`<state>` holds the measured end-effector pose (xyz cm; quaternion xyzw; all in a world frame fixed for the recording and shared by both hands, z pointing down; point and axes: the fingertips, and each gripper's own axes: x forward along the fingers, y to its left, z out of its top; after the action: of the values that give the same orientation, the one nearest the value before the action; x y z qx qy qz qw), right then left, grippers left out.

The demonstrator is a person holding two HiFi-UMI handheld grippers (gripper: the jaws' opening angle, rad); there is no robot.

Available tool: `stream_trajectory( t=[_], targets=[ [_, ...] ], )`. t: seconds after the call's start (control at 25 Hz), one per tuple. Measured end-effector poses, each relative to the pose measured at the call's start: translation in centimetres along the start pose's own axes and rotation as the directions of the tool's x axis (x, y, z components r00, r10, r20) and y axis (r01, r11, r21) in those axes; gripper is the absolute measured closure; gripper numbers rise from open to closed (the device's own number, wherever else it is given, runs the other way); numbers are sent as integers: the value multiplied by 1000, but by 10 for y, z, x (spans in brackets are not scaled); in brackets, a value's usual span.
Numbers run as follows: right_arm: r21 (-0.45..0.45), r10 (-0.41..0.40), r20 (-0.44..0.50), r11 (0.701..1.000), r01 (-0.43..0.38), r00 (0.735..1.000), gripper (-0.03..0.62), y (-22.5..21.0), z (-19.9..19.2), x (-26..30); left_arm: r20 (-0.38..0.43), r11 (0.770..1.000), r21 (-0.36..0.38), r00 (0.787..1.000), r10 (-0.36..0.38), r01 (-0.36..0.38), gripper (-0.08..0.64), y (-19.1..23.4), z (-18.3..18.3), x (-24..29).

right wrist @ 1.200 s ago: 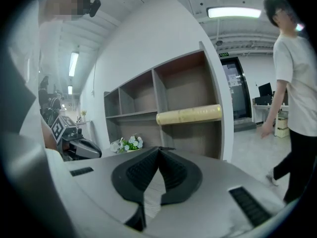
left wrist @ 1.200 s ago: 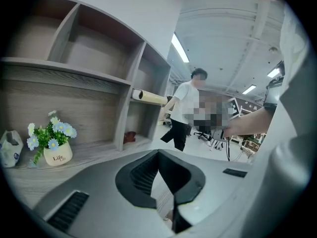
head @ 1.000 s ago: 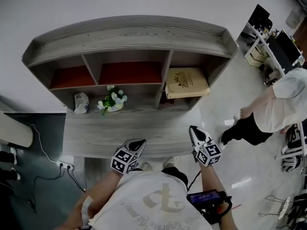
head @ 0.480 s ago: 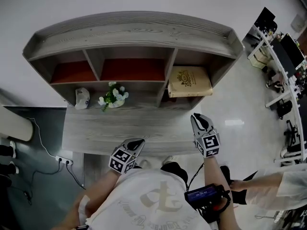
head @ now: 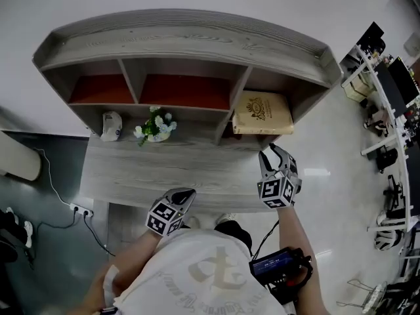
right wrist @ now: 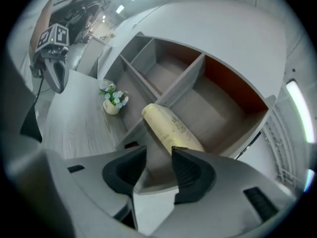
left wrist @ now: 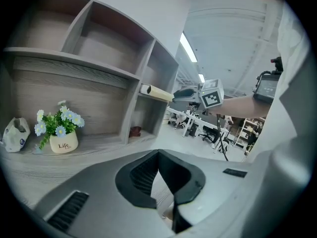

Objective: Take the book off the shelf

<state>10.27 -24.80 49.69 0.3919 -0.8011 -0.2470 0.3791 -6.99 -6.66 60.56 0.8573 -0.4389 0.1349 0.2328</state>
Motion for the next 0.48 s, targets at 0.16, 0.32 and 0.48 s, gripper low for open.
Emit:
stream_trajectory(
  t=[0.16, 0.32, 0.48],
  targets=[
    [-87, -43, -29, 995, 41, 999, 339, -9, 1, 12, 4, 1000, -20, 1000, 22, -22, 546, 4, -2, -1],
    [-176, -69, -16, 982, 65, 997, 339, -14, 7, 25, 7, 998, -35, 999, 45, -44, 546, 10, -3, -1],
    [-284, -109, -25, 954, 98, 994, 313, -19, 11, 39, 9, 997, -51, 998, 66, -66, 546, 16, -3, -1]
  ],
)
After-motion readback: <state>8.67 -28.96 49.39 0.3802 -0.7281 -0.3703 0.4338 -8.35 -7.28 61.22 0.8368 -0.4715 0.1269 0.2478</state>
